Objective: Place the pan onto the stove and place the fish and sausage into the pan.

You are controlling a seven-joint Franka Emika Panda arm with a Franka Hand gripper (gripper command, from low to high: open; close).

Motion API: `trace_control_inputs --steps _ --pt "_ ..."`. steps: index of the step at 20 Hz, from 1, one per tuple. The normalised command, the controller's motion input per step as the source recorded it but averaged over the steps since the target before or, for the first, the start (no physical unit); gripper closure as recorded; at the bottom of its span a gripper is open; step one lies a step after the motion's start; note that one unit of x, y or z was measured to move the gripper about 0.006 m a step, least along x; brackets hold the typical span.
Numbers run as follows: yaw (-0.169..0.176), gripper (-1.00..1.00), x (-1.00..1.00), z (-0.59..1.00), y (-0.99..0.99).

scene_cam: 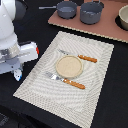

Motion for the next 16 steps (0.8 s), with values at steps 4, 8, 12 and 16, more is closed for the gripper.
trace_control_inputs --steps 4,8,12,16 --pt "0.003 1.00 0.23 1.00 0.30" --pt "0.038 1.00 0.44 1.00 0.56" --pt "0.042 1.00 0.65 0.92 0.79" --pt "0.036 1.00 0.67 0.68 0.85"
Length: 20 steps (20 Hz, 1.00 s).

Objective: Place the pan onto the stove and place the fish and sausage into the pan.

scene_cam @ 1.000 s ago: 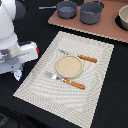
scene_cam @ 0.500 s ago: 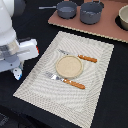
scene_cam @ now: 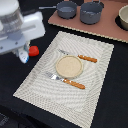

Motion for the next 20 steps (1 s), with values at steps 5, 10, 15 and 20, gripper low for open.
trace_control_inputs --steps 5,10,15,20 --pt "0.031 1.00 0.49 0.34 0.94" --pt "0.026 1.00 0.38 0.19 0.99" --pt "0.022 1.00 0.32 0.10 0.98" --pt "0.020 1.00 0.21 0.01 0.96"
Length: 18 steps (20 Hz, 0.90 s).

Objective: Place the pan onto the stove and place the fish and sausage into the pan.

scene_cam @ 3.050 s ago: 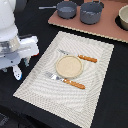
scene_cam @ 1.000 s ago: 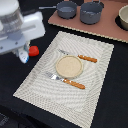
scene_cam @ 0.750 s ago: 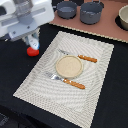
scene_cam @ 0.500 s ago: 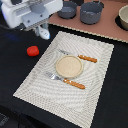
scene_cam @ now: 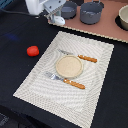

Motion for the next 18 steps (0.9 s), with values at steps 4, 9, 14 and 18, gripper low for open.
trace_control_inputs --steps 4,9,14,18 --pt "0.017 1.00 0.16 0.00 0.95" --pt "0.016 1.00 0.15 0.00 0.95" --pt "0.016 1.00 0.13 0.00 0.94" --pt "0.013 1.00 0.09 0.00 0.87"
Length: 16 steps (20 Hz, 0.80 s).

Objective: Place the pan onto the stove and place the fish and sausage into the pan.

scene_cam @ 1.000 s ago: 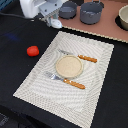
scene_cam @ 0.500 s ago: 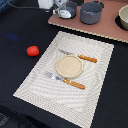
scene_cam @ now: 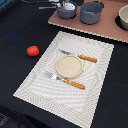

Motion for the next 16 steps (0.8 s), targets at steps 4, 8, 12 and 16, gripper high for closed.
trace_control_inputs --steps 4,8,12,16 --pt "0.001 1.00 0.27 0.01 0.53" --pt "0.000 1.00 0.30 0.00 0.39" --pt "0.000 1.00 0.16 -0.02 0.46" --pt "0.012 1.00 -0.02 -0.07 0.59"
